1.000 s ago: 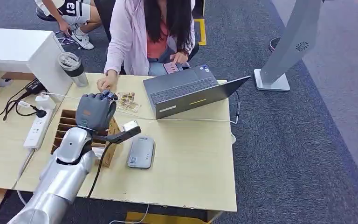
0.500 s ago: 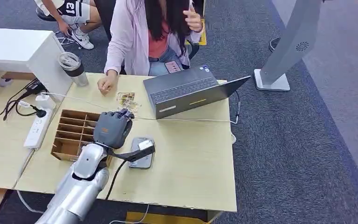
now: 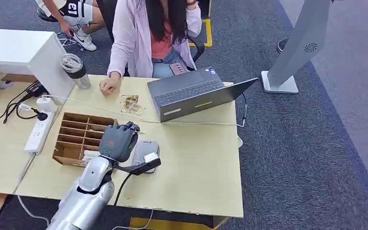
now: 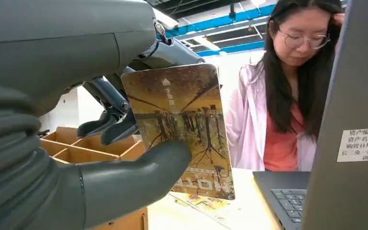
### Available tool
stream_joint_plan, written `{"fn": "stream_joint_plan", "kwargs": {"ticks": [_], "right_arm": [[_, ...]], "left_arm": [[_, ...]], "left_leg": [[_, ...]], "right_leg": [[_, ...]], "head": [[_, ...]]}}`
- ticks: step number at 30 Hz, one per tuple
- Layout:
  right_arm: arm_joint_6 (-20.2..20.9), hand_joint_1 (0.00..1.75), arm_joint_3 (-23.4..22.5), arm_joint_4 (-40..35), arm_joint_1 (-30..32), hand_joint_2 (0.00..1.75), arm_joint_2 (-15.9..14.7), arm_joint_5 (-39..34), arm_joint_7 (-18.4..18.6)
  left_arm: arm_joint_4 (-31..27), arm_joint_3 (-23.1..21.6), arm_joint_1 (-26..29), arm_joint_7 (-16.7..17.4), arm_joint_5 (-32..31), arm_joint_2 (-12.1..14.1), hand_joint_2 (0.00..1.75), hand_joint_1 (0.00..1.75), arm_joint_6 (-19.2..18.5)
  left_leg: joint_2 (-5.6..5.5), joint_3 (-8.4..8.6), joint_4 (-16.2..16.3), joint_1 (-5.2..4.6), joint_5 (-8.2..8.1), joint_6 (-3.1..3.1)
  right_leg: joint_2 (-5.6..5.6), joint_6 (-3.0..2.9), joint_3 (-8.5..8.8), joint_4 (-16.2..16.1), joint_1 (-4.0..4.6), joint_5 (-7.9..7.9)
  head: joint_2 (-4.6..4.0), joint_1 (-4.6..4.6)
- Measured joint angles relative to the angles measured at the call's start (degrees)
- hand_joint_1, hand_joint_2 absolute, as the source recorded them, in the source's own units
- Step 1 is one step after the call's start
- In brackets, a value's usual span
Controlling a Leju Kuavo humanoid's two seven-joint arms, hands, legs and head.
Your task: Pass the card to the sensor for recognition and then transmit it.
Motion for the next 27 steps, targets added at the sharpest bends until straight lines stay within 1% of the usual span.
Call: {"fn": "stream_joint_plan", "kwargs": {"ticks": [4, 10, 17, 27], "right_arm": [[-0.09, 0.0, -0.02, 0.0, 0.0, 1.75, 0.0, -0.02, 1.13], [-0.22, 0.0, -0.11, 0.0, 0.0, 1.75, 0.11, 0.11, 0.57], [-0.15, 0.0, -0.24, 0.0, 0.02, 1.75, 0.17, 0.17, 0.41], [0.02, 0.0, -0.35, 0.0, 0.02, 1.75, 0.26, 0.17, 0.17]], "left_arm": [[1.48, -0.54, 0.26, 0.07, -0.59, -0.91, 1.75, 1.75, -0.2], [6.07, -1.75, 1.61, 0.2, -1.33, -2.34, 1.75, 1.75, -0.22], [8.85, -2.1, 2.43, 0.26, -1.18, -2.73, 1.75, 1.75, -0.17], [9.92, -2.12, 2.42, 0.31, -0.5, -2.75, 1.75, 1.75, -0.15]], "left_leg": [[0.0, -0.01, 0.0, 0.0, 0.0, 0.0], [0.0, -0.01, 0.0, 0.0, 0.0, 0.0], [0.0, 0.0, -0.01, 0.0, 0.0, 0.0], [-0.01, 0.0, -0.01, 0.0, 0.0, 0.0]], "right_leg": [[-0.01, 0.0, 0.0, 0.0, 0.0, 0.0], [-0.01, 0.0, 0.0, 0.0, 0.0, 0.0], [-0.01, 0.0, 0.0, 0.0, 0.0, 0.0], [-0.01, 0.0, 0.02, 0.0, 0.0, 0.0]], "head": [[0.0, 0.0], [0.0, 0.0], [0.0, 0.0], [0.0, 0.0]]}}
